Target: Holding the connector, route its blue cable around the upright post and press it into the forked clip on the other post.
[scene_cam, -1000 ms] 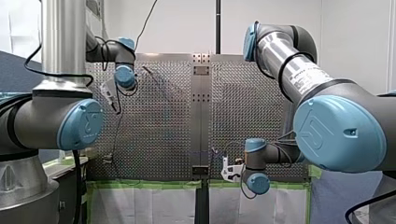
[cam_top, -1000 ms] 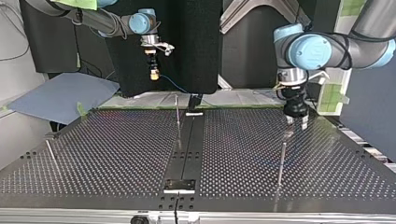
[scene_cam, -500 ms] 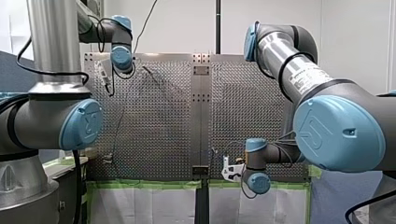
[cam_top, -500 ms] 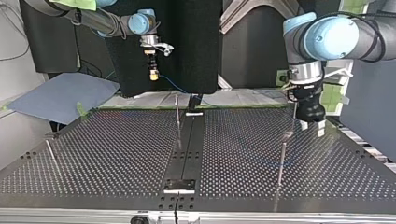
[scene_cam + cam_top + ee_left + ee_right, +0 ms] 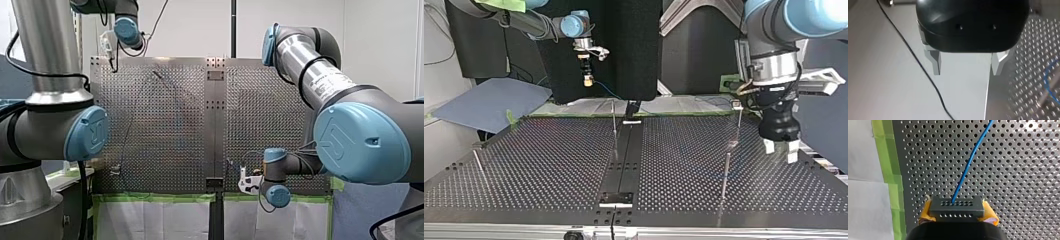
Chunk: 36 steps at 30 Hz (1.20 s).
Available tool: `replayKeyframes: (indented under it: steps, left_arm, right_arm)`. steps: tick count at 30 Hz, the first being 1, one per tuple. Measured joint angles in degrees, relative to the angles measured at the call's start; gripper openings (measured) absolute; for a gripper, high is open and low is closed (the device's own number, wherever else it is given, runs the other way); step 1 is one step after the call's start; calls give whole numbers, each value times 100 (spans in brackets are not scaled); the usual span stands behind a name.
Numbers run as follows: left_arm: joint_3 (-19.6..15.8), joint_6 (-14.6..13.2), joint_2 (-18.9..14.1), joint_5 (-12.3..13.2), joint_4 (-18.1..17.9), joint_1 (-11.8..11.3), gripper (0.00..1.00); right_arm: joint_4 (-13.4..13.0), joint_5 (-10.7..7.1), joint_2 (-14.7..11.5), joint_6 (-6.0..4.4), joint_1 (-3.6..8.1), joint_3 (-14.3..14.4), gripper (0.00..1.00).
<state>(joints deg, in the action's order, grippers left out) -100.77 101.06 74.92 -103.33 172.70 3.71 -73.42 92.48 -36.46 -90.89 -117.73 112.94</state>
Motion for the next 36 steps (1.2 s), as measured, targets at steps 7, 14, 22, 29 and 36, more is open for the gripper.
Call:
replayKeyframes:
  steps: [7,14,22,29,36]
  left_arm:
    - [352,-352,205,333,352,157,100]
    - [763,-715,596,311,762,379,100]
    - [1175,-781,937,-30,1173,507,100]
    - [1562,-789,1001,-282,1573,566,100]
    - [1631,-786,1006,-428,1917,600,100]
  right_arm:
    - [114,-37,1,7,-4,-69,0]
    - [127,-56,-1,16,-28,-81,0]
    - [141,-62,0,26,-42,-82,0]
    - [158,-63,-2,26,-48,-84,0]
    - [152,-63,0,26,-49,-84,0]
